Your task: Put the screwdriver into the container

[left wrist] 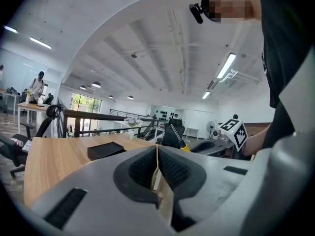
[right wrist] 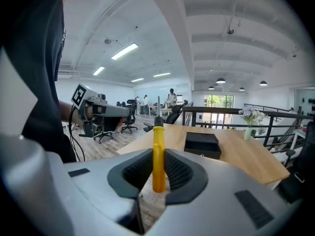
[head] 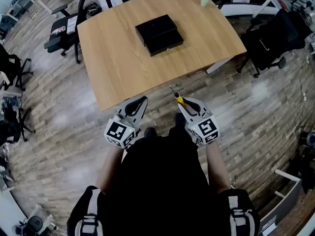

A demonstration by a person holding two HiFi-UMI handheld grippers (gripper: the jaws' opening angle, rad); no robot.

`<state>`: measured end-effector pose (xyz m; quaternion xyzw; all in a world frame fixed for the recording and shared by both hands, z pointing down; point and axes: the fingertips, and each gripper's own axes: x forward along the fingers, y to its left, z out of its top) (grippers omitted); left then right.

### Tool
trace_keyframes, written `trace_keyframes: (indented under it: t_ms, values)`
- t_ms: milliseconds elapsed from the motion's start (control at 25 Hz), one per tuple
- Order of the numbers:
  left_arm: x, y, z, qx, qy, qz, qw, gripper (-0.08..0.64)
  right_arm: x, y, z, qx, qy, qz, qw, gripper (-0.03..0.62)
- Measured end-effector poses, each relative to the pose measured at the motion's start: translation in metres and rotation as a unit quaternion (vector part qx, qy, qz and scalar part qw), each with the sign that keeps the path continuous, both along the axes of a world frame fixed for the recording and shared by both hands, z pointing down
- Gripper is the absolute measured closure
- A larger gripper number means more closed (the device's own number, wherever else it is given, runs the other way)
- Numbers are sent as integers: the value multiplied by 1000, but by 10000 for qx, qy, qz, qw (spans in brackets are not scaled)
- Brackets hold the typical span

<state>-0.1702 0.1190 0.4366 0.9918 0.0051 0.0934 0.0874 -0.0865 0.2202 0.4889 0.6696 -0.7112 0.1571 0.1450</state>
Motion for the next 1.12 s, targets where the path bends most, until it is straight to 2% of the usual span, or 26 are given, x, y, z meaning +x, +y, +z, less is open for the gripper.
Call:
trace_keyframes:
  t_ms: [240, 520, 1120]
  values:
    - [24, 5, -7, 90, -11, -209, 9997, 532, 36, -4, -7, 80, 41, -219, 9997, 509]
    - [42, 9, -12, 198, -108, -670, 9975, 532, 64, -8, -6, 159, -39, -629, 9979, 509]
    - [83, 40, -8, 313, -158, -1729, 9843, 532, 127, 12, 4, 134, -63, -1570, 9875, 509]
